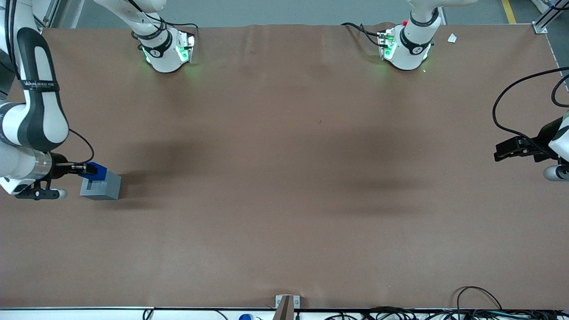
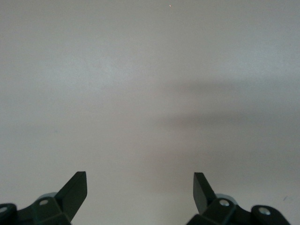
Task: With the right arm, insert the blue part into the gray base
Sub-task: 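Lower the blue part into the gray base's square hole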
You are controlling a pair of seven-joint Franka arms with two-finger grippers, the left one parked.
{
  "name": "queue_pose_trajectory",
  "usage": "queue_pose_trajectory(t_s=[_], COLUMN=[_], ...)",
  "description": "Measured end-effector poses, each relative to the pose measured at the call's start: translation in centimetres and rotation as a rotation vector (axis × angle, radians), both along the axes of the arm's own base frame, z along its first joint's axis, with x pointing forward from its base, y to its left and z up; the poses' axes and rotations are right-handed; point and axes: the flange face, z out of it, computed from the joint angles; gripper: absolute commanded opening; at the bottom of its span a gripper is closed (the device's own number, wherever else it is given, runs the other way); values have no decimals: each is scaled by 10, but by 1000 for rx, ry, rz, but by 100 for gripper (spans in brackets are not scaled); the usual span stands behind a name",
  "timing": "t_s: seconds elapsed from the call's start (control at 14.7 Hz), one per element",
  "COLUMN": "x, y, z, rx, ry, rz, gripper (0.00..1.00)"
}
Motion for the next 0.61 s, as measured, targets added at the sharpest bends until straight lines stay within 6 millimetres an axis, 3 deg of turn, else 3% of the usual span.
queue_pose_trajectory(t_s=[0.61], x=[10], y=[-9], z=[-11], rx=[-7], ry=[-42], rz=[12], gripper=[16])
